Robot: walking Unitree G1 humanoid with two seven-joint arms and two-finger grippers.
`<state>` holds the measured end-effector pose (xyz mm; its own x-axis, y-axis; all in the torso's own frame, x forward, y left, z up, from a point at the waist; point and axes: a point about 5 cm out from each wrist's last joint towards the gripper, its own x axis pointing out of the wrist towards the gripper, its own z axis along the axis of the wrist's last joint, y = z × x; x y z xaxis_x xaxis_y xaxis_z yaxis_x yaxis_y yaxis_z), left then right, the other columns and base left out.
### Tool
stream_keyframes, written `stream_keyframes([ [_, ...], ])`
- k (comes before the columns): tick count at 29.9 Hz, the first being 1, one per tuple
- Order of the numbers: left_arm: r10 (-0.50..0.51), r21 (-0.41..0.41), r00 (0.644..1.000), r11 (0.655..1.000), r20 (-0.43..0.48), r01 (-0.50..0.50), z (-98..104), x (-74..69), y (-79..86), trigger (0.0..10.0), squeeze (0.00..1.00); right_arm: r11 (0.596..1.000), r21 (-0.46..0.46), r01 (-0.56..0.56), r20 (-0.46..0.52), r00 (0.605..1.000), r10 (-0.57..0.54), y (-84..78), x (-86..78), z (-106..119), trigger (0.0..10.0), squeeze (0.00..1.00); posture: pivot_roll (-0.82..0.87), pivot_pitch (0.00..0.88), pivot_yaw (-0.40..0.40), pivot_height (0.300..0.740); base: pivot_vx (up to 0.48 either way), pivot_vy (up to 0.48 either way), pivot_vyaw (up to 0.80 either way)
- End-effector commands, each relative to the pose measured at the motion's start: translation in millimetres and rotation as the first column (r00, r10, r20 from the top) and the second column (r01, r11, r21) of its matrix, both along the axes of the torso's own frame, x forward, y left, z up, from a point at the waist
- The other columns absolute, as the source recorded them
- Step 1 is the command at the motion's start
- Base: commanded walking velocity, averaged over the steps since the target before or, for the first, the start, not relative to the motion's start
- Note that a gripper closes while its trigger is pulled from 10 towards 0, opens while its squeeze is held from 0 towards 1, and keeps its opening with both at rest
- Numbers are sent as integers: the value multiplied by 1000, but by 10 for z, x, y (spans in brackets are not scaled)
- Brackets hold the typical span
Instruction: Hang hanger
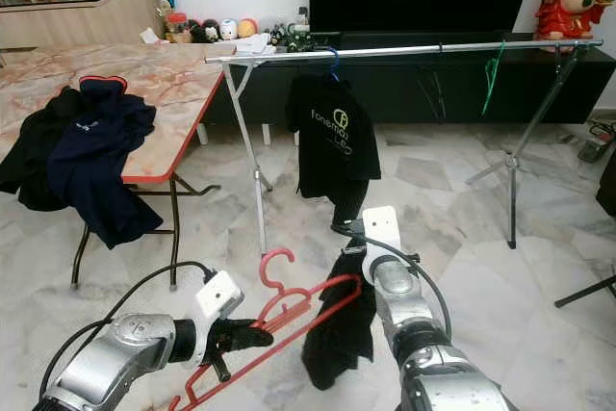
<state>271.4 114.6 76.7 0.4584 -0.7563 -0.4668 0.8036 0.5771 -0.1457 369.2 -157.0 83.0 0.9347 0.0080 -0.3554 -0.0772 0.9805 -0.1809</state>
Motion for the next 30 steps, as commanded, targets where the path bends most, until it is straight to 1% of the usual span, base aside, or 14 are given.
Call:
stream_keyframes([
  [1, 49, 13, 998, 999, 28, -50, 13, 58, 59, 10000, 0, 1000, 22, 12, 1, 1000, -12, -22, 2, 6, 10000, 0, 35, 0, 30, 740, 0, 0, 0],
  [5, 77, 3, 996, 997, 35, -78, -5, 83, 64, 10000, 0, 999, 33, 10, 2, 1000, -11, -21, 4, 11, 10000, 0, 30, 0, 31, 740, 0, 0, 0],
  [30, 77, 3, 996, 997, 35, -78, -5, 83, 64, 10000, 0, 999, 33, 10, 2, 1000, -11, -21, 4, 11, 10000, 0, 30, 0, 31, 740, 0, 0, 0],
])
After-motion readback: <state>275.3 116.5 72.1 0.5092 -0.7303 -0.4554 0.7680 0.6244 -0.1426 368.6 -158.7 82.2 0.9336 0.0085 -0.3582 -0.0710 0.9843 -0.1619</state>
